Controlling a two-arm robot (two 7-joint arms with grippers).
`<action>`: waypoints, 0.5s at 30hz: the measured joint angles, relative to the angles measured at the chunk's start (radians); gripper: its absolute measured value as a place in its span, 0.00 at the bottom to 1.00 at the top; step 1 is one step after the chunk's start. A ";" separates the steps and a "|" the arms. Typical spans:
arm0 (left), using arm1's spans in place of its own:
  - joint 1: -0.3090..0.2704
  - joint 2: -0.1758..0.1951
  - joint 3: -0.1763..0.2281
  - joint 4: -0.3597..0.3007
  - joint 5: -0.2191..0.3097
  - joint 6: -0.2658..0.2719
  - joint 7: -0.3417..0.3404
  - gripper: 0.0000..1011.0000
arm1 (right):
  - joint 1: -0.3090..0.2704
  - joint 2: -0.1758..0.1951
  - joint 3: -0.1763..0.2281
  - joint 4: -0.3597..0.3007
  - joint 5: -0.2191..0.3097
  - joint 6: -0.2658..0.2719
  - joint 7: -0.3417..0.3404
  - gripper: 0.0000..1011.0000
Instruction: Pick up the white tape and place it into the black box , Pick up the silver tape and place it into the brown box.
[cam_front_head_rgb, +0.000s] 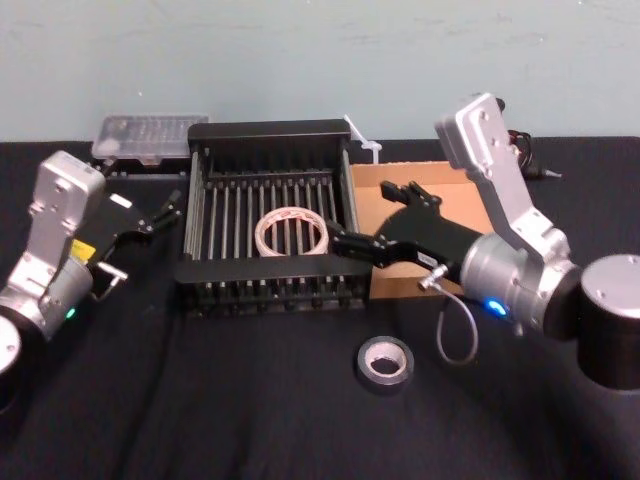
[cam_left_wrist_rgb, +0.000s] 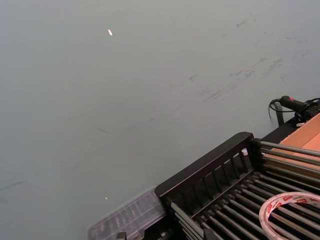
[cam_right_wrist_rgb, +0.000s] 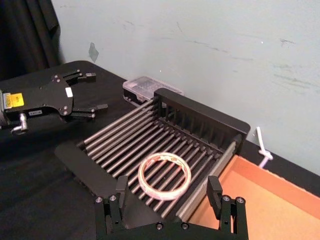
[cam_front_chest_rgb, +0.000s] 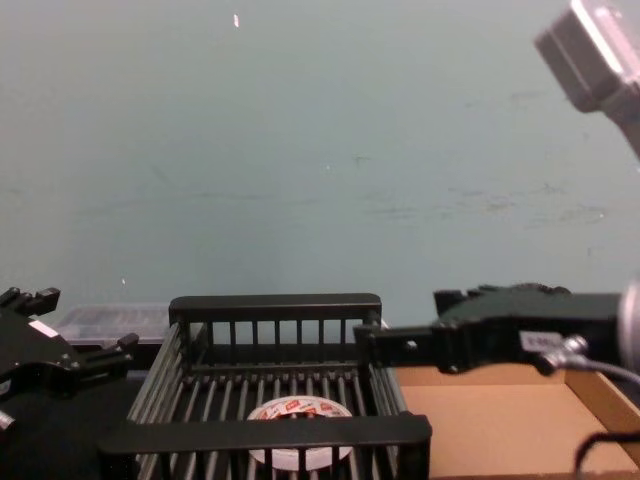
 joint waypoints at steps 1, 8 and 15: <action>0.000 0.000 0.000 0.000 0.000 0.000 0.000 0.99 | -0.010 0.004 0.003 -0.007 0.000 -0.002 -0.001 0.99; 0.000 0.000 0.000 0.000 0.000 0.000 0.000 0.99 | -0.092 0.044 0.041 -0.077 0.002 0.000 -0.011 0.99; 0.000 0.000 0.000 0.000 0.000 0.000 0.000 0.99 | -0.163 0.080 0.083 -0.136 0.022 0.017 -0.011 0.99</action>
